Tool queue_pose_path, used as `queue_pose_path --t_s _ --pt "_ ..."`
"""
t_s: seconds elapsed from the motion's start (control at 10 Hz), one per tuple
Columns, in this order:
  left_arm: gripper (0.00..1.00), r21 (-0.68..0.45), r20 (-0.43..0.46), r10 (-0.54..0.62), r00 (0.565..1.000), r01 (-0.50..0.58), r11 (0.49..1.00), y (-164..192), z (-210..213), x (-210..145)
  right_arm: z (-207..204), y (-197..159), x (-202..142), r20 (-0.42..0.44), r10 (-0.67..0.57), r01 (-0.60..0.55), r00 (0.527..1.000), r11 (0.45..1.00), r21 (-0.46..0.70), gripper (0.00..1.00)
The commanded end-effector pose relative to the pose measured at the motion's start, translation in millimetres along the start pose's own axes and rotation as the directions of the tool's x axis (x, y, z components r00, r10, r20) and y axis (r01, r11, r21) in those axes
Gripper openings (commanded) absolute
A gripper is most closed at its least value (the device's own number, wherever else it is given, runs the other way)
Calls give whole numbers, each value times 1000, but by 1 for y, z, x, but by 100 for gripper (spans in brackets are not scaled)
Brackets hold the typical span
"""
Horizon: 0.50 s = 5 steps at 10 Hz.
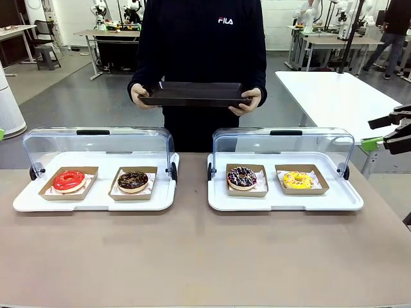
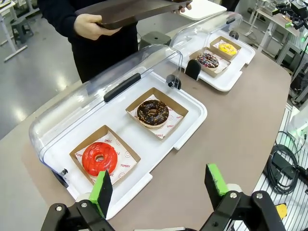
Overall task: Provide the desired donut to the person.
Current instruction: Pick up and lift the Paper togo box containing the Donut pointed at by the person.
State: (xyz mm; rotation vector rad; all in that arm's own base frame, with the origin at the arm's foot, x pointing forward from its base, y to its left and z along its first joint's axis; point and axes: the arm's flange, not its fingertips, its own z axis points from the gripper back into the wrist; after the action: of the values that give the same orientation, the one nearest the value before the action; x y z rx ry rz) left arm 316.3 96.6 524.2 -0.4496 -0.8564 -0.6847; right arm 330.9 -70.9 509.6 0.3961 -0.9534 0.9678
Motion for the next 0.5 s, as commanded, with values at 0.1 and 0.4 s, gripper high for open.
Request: queue_pose_path --t_s 0.1,0.4 --pt "100 -9 8 -6 1000 6 1000 1 0 -1 -2 -2 -2 11 15 -15 1000 1000 13 100" --pt "100 -9 8 -6 1000 6 1000 1 0 -1 -2 -2 -2 11 15 -15 1000 1000 13 100"
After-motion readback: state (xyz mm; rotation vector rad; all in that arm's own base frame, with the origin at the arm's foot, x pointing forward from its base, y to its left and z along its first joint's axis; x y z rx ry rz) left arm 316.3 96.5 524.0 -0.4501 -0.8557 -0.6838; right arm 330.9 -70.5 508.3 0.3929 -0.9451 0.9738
